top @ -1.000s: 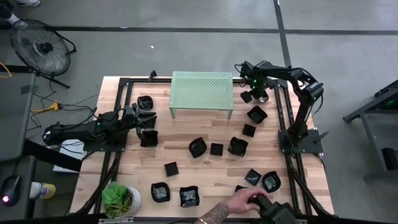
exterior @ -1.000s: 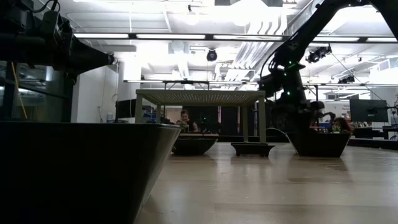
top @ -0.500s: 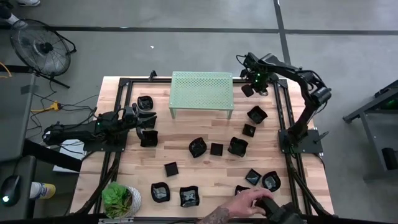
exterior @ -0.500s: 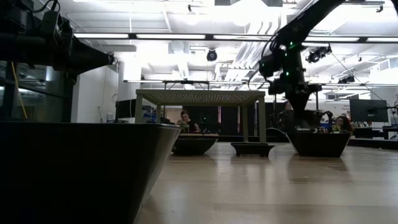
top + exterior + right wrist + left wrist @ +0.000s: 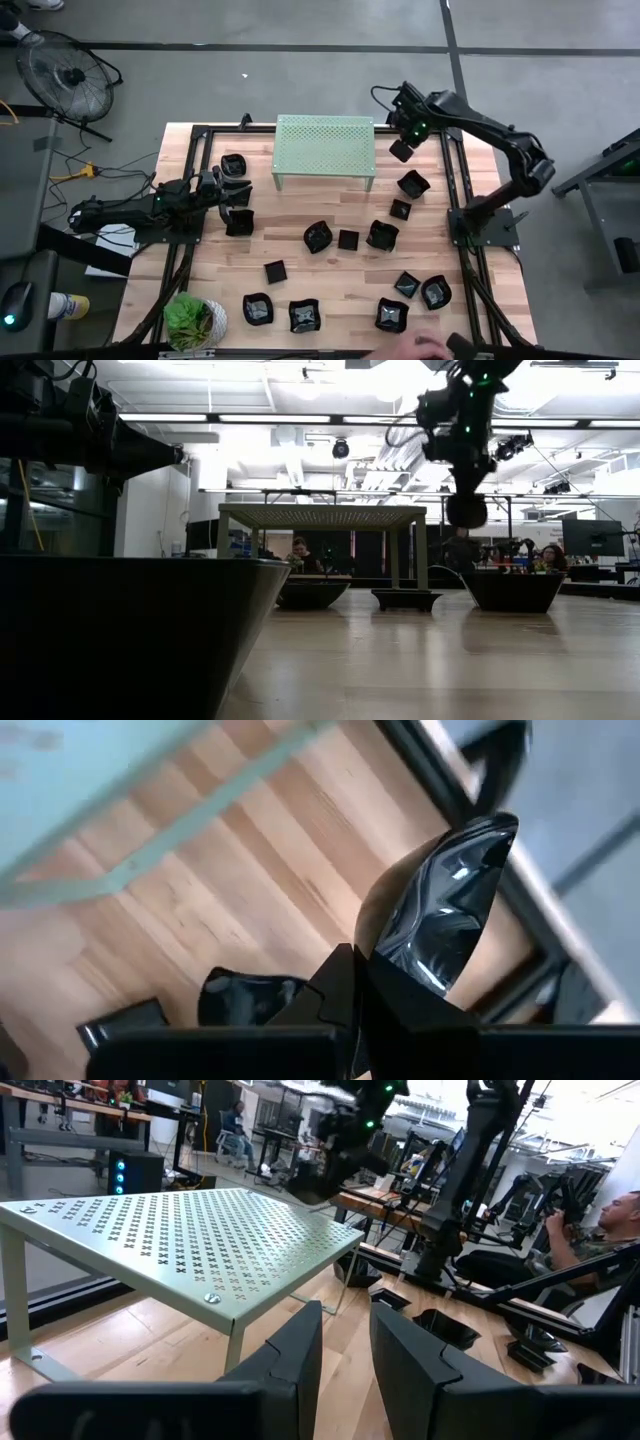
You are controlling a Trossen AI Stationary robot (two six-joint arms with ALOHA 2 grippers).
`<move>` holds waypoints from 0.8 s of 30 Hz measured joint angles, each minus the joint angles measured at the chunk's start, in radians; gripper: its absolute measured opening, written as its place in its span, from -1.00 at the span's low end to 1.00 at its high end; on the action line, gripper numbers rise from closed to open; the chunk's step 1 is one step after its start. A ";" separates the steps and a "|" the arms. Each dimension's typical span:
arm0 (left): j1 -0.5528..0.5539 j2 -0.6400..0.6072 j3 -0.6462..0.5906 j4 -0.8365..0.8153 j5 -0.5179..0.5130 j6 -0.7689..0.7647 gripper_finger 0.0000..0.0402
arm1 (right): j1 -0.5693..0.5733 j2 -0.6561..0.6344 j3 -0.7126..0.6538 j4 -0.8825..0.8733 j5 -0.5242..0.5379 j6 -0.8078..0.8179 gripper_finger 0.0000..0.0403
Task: Pick & Place Mini shaped plates
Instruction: Put the leaf shaped plate on the shelf
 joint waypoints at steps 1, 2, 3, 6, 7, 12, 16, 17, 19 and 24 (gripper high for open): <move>0.000 0.000 0.000 0.000 0.000 0.000 -0.57 | 0.013 -0.010 0.000 0.013 0.000 -0.042 -0.99; 0.000 0.000 0.000 0.000 0.000 0.000 -0.57 | 0.026 -0.017 0.000 0.027 0.001 -0.083 -0.99; 0.000 0.000 0.000 0.000 0.000 0.000 -0.57 | 0.040 -0.023 0.000 0.041 0.006 -0.119 -0.99; 0.000 0.000 0.000 0.000 0.000 0.000 -0.57 | 0.082 -0.031 0.000 0.094 0.042 -0.228 -0.99; 0.000 0.000 0.000 0.000 0.000 0.000 -0.57 | 0.097 -0.031 0.000 0.110 0.057 -0.266 -0.99; 0.000 0.000 0.000 0.000 0.000 0.000 -0.57 | 0.163 -0.031 0.000 0.179 0.116 -0.455 -0.99; 0.000 0.000 0.000 0.000 0.000 0.000 -0.57 | 0.224 -0.031 0.000 0.239 0.170 -0.592 -0.99; 0.000 0.000 0.000 0.000 0.000 0.000 -0.57 | 0.238 -0.028 0.000 0.256 0.180 -0.621 -0.98; 0.000 0.000 0.000 0.000 0.000 0.000 -0.57 | 0.267 -0.017 0.000 0.288 0.198 -0.663 -0.98; 0.000 0.000 0.000 0.000 0.000 0.000 -0.57 | 0.321 0.040 0.015 0.332 0.268 -0.683 -0.99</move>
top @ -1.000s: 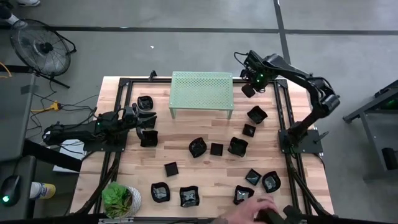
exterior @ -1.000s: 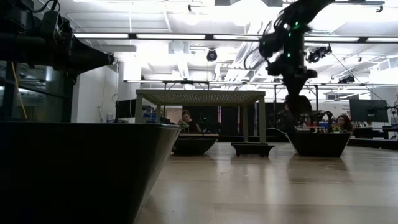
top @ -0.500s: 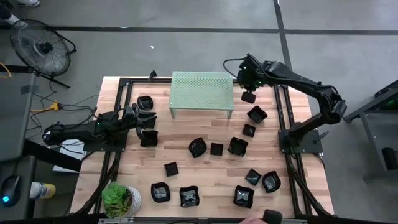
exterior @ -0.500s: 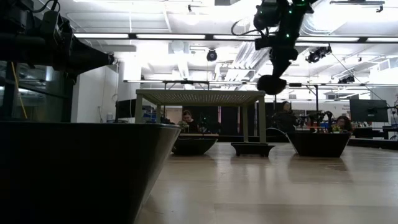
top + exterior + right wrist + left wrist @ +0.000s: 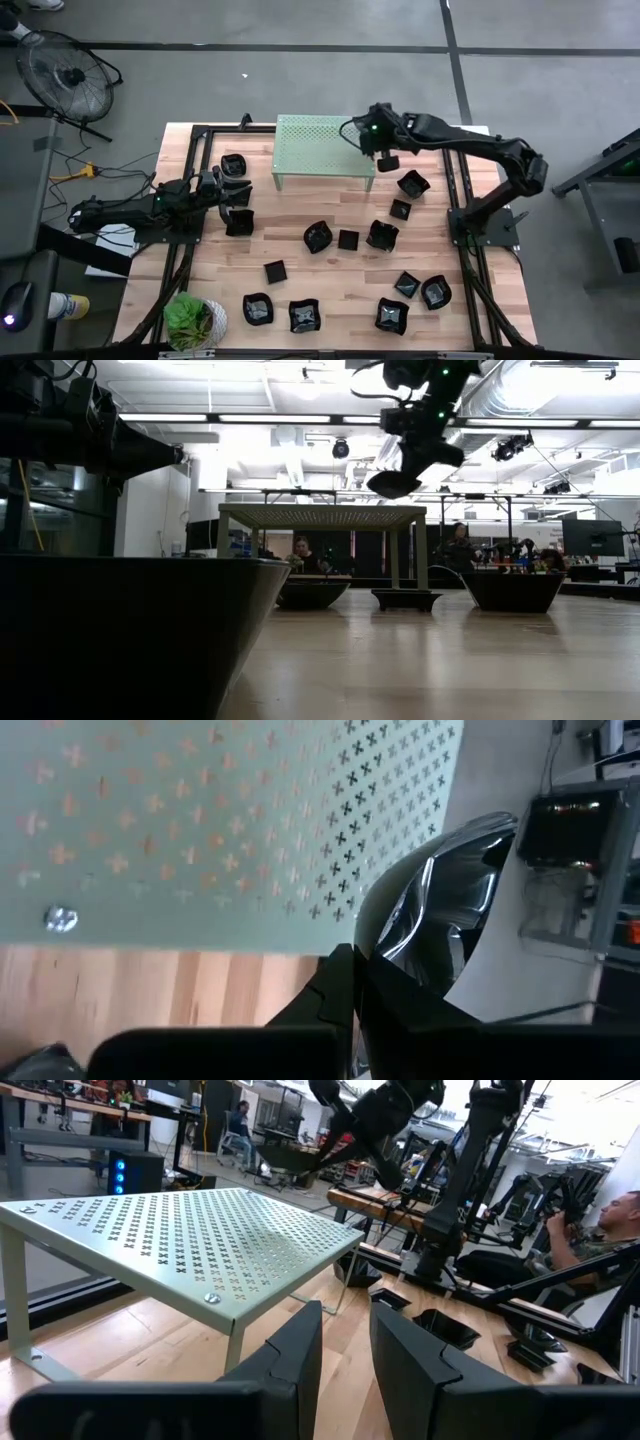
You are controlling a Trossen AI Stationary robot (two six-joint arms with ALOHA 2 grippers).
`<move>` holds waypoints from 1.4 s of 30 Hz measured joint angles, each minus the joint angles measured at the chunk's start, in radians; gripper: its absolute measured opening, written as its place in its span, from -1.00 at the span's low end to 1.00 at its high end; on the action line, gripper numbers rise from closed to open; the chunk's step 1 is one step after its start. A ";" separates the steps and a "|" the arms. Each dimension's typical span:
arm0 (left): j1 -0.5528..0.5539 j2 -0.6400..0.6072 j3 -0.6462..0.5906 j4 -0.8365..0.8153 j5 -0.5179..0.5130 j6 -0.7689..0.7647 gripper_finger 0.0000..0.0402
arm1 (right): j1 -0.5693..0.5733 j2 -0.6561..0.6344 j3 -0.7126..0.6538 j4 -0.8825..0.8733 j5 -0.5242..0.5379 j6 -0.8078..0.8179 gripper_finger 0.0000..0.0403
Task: Pick & Place Mini shaped plates
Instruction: Put the leaf shaped plate on the shelf
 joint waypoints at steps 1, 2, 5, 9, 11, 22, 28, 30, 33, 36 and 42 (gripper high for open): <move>0.000 0.000 0.000 0.000 0.000 0.000 -0.57 | 0.006 0.020 0.019 -0.004 0.019 0.011 -0.99; 0.000 0.000 0.000 0.000 0.000 0.000 -0.57 | 0.011 0.039 0.043 -0.012 0.035 0.032 -0.98; 0.000 0.000 0.000 0.000 0.000 0.000 -0.57 | 0.029 0.109 0.149 -0.080 0.073 0.102 -0.97; 0.000 0.000 0.000 0.000 0.000 0.000 -0.57 | 0.046 0.207 0.313 -0.209 0.050 0.202 -0.99; 0.000 0.000 0.000 0.000 0.000 0.000 -0.57 | 0.057 0.253 0.380 -0.277 0.022 0.233 -0.99; 0.000 0.000 0.000 0.000 0.000 0.000 -0.57 | 0.110 0.351 0.427 -0.341 0.000 0.286 -0.99; 0.000 0.000 0.000 0.000 0.000 0.000 -0.57 | 0.133 0.351 0.380 -0.324 0.058 0.253 -0.95; 0.000 0.000 0.000 0.000 0.000 0.000 -0.57 | 0.134 0.351 0.373 -0.330 0.070 0.241 -0.95; 0.000 0.000 0.000 0.000 0.000 0.000 -0.57 | 0.134 0.351 0.372 -0.335 0.072 0.230 -0.98; 0.000 0.000 0.000 0.000 0.000 0.000 -0.57 | 0.134 0.350 0.372 -0.340 0.071 0.226 -0.99; 0.000 0.000 0.000 0.000 0.000 0.000 -0.57 | 0.134 0.350 0.372 -0.348 0.018 0.207 -0.91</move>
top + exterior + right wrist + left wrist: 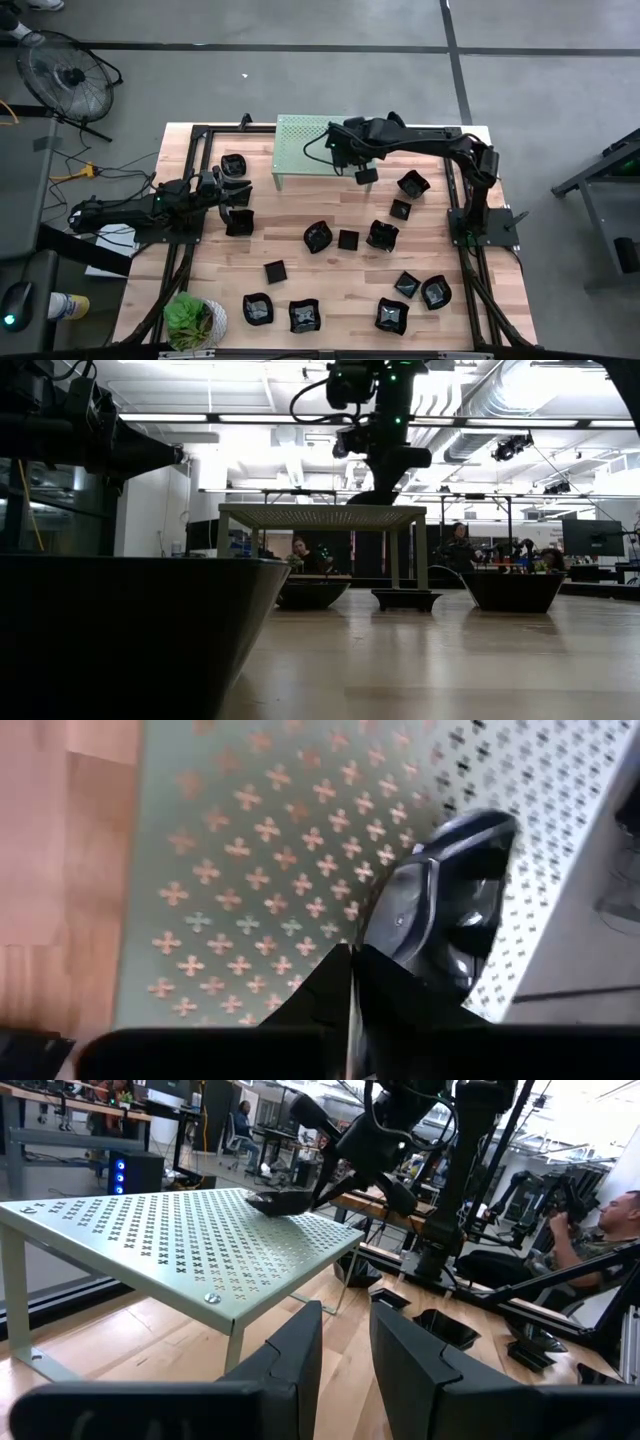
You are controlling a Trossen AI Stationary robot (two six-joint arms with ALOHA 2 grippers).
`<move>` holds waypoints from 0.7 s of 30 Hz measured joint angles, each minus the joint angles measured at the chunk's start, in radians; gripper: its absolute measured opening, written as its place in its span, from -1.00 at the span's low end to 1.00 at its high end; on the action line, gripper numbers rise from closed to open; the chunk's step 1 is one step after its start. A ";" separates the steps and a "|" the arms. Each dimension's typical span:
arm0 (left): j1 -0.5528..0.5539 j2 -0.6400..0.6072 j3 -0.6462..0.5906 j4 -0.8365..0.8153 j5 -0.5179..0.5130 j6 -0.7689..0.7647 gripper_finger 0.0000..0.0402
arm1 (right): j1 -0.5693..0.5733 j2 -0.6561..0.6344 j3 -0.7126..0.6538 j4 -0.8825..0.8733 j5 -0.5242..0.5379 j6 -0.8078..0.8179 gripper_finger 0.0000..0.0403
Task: Pick & Place Mini shaped plates
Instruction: Put the leaf shaped plate on the shelf, then stack the leaf shaped plate on top of the leaf shaped plate on the shelf
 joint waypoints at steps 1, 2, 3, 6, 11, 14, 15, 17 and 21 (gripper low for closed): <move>0.000 0.000 0.000 0.000 0.000 0.000 -0.57 | 0.000 0.000 0.000 -0.001 -0.007 0.000 -0.88; 0.000 0.000 0.000 0.000 0.000 0.000 -0.57 | 0.000 0.000 0.000 -0.002 -0.011 -0.001 -0.86; 0.000 0.000 0.000 0.000 0.000 0.000 -0.57 | 0.000 0.000 0.000 -0.002 -0.012 -0.003 -0.85; 0.000 0.000 0.000 0.000 0.000 0.000 -0.57 | 0.000 0.000 0.000 -0.005 -0.010 -0.015 -0.80; 0.000 0.000 0.000 0.000 0.000 0.000 -0.57 | 0.000 0.000 0.000 -0.023 -0.012 -0.071 -0.71; 0.000 0.000 0.000 0.000 0.000 0.000 -0.57 | -0.001 -0.010 0.000 -0.011 -0.009 -0.052 -0.64; 0.000 0.000 0.000 0.000 0.000 0.000 -0.57 | -0.002 -0.019 0.000 -0.009 -0.008 -0.047 -0.61; 0.000 0.000 0.000 0.000 0.000 0.000 -0.57 | -0.005 -0.039 0.001 -0.010 -0.008 -0.031 -0.55; 0.000 0.000 0.000 0.000 0.000 0.000 -0.57 | 0.000 -0.094 0.001 -0.042 -0.005 0.042 -0.43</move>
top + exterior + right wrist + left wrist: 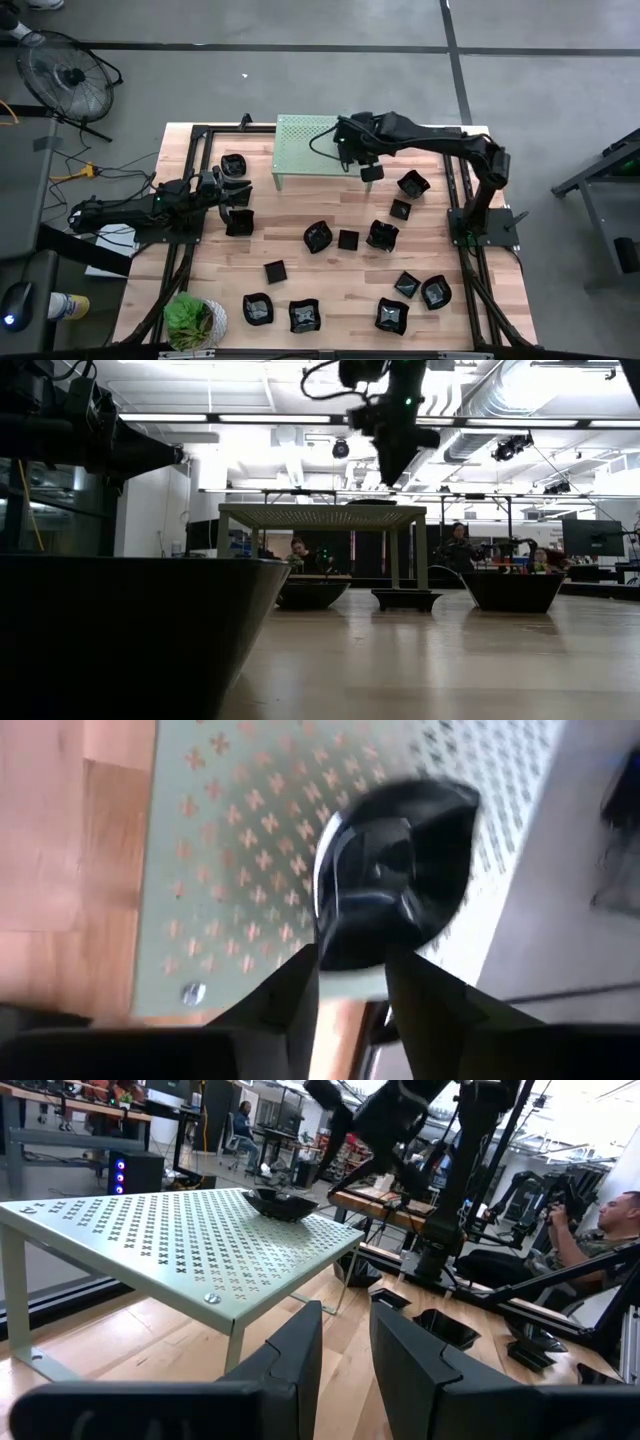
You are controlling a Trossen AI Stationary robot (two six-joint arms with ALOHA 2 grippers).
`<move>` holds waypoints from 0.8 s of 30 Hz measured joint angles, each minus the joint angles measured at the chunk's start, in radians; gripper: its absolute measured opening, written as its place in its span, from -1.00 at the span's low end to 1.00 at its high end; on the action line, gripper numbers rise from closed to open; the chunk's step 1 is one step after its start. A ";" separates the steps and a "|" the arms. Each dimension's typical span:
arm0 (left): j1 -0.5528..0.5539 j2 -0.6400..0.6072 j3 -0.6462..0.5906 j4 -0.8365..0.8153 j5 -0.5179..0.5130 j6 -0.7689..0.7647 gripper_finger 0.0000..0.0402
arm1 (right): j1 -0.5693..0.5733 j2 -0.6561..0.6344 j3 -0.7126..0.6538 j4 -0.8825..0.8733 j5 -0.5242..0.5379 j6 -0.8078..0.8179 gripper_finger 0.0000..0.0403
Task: Pick & Place Mini shaped plates
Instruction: Stack the leaf shaped plate on top of the leaf shaped plate on the shelf
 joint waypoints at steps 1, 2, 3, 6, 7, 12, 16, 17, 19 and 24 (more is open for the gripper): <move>0.000 0.000 0.000 0.000 0.000 0.000 -0.57 | 0.003 -0.014 0.000 -0.015 0.003 0.039 -0.41; 0.000 0.000 0.000 0.000 0.000 0.000 -0.57 | 0.008 -0.030 0.000 -0.035 0.003 0.084 -0.39; 0.000 0.000 0.000 0.000 0.000 0.000 -0.57 | 0.012 -0.044 0.000 -0.059 -0.003 0.132 -0.37; 0.000 0.000 0.000 0.000 0.000 0.000 -0.57 | 0.028 -0.074 0.001 -0.156 -0.057 0.308 -0.35; 0.000 0.000 0.000 0.000 0.000 0.000 -0.57 | 0.032 -0.081 0.002 -0.191 -0.091 0.368 -0.35; 0.000 0.000 0.000 0.000 0.000 0.000 -0.57 | 0.058 -0.102 0.001 -0.321 -0.266 0.619 -0.36; 0.000 0.000 0.000 0.000 0.000 0.000 -0.57 | 0.092 -0.116 0.001 -0.380 -0.336 0.741 -0.35; 0.000 0.000 0.000 0.000 0.000 0.000 -0.57 | 0.103 -0.118 0.001 -0.386 -0.346 0.757 -0.35; 0.000 0.000 0.000 0.000 0.000 0.000 -0.57 | 0.128 -0.120 0.001 -0.387 -0.357 0.790 -0.36; 0.000 0.000 0.000 0.000 0.000 0.000 -0.57 | 0.171 -0.121 0.001 -0.387 -0.369 0.852 -0.36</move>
